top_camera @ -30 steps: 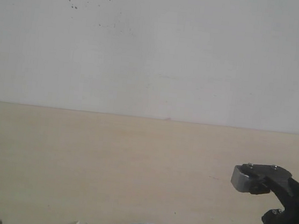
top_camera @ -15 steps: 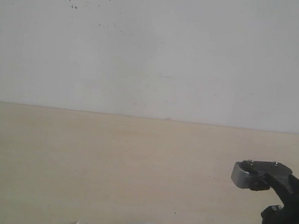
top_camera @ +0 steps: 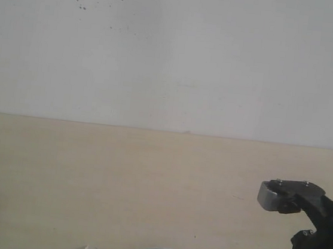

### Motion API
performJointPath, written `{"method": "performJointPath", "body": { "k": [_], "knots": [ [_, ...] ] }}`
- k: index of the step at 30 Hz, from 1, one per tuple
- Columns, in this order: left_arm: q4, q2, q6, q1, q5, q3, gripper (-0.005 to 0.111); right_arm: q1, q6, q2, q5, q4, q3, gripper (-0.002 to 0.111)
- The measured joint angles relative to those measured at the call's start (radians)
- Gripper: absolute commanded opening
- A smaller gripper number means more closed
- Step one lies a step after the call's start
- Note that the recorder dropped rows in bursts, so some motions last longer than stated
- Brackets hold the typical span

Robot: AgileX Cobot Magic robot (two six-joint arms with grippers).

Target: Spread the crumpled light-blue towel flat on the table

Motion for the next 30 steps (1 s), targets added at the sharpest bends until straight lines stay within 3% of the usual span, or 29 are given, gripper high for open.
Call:
{"method": "performJointPath", "body": {
  "k": [3,6,11,16,24,30],
  "knots": [
    [0.020,0.004,0.000,0.000,-0.008,0.045,0.058,0.000,0.000,0.000,0.000,0.000,0.000,0.006],
    [0.005,0.006,0.000,0.000,-0.064,0.094,0.065,0.000,0.000,0.000,0.002,0.000,0.000,0.006],
    [-0.179,0.006,0.082,0.000,-0.183,0.174,0.055,0.000,0.000,0.000,0.004,0.001,0.000,0.006],
    [-0.481,0.006,0.474,-0.002,-0.203,0.247,0.051,0.000,0.000,0.000,0.007,0.001,0.000,0.006],
    [-0.519,0.006,0.587,-0.002,-0.309,0.272,0.050,0.000,0.002,0.000,0.010,0.001,0.000,0.006],
    [-0.519,0.006,0.587,-0.002,-0.318,0.272,0.014,0.000,0.002,0.000,0.012,0.001,0.000,0.006]
  ]
}}
